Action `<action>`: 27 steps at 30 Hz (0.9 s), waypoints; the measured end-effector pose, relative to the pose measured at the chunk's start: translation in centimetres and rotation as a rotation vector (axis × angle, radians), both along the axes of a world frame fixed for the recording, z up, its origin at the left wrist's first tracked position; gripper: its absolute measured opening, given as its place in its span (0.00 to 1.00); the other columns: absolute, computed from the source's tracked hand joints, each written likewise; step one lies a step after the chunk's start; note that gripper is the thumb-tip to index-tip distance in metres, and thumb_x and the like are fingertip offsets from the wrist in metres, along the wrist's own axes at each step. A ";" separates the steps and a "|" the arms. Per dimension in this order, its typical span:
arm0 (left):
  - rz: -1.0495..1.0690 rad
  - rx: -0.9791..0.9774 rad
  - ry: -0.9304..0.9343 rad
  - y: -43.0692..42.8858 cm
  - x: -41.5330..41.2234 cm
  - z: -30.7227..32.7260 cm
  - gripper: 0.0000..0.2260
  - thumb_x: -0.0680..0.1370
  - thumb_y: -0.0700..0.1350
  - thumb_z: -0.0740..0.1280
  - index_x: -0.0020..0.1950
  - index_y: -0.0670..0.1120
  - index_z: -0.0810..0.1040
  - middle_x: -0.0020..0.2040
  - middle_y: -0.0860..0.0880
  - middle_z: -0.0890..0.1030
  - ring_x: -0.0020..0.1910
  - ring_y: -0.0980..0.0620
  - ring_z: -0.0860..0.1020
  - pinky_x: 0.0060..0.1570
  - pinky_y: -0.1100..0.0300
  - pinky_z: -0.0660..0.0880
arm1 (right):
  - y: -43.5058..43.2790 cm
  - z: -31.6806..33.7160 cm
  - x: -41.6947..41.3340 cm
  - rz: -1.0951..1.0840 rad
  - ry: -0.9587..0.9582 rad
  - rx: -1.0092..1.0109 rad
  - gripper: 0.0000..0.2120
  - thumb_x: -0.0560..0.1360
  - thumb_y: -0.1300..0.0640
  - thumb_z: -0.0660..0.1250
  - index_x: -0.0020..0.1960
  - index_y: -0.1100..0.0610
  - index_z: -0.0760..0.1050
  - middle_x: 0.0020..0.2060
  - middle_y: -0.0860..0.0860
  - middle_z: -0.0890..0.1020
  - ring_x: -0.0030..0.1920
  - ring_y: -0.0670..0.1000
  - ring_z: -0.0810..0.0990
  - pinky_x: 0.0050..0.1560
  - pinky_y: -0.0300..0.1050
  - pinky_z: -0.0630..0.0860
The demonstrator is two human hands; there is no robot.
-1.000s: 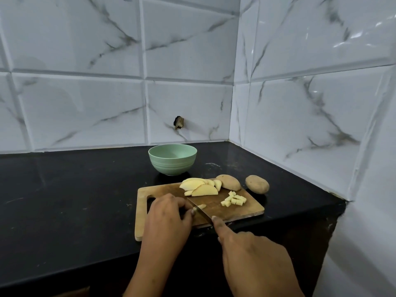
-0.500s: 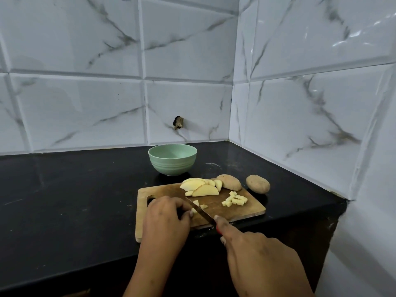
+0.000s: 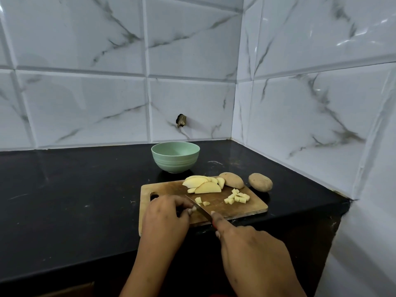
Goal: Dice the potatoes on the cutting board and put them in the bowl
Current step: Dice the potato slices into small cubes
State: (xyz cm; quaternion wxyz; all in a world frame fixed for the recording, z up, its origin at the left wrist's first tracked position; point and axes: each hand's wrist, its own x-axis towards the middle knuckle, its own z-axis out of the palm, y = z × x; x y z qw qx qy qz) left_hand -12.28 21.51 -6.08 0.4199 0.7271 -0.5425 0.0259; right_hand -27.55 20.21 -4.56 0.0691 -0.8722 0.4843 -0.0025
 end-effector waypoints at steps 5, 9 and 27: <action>0.021 -0.054 0.093 0.2 0.1 -0.2 0.09 0.71 0.42 0.74 0.39 0.53 0.75 0.35 0.57 0.80 0.38 0.64 0.76 0.37 0.76 0.66 | 0.5 0.2 -0.3 -0.017 0.003 0.087 0.29 0.83 0.52 0.53 0.76 0.39 0.39 0.59 0.51 0.75 0.56 0.51 0.77 0.48 0.45 0.71; 0.013 -0.045 0.067 0.2 0.3 -0.2 0.08 0.72 0.42 0.73 0.40 0.53 0.75 0.35 0.56 0.80 0.38 0.64 0.76 0.42 0.83 0.61 | 0.6 0.5 0.2 -0.025 0.060 0.131 0.30 0.83 0.53 0.52 0.76 0.40 0.36 0.62 0.53 0.73 0.58 0.52 0.75 0.50 0.46 0.70; -0.062 0.118 0.042 -1.9 0.9 1.1 0.11 0.70 0.46 0.74 0.44 0.55 0.73 0.35 0.60 0.79 0.41 0.65 0.73 0.38 0.72 0.66 | -0.8 -0.7 -2.1 -0.083 -0.298 -0.185 0.22 0.83 0.49 0.49 0.75 0.36 0.49 0.51 0.46 0.77 0.46 0.45 0.77 0.47 0.41 0.76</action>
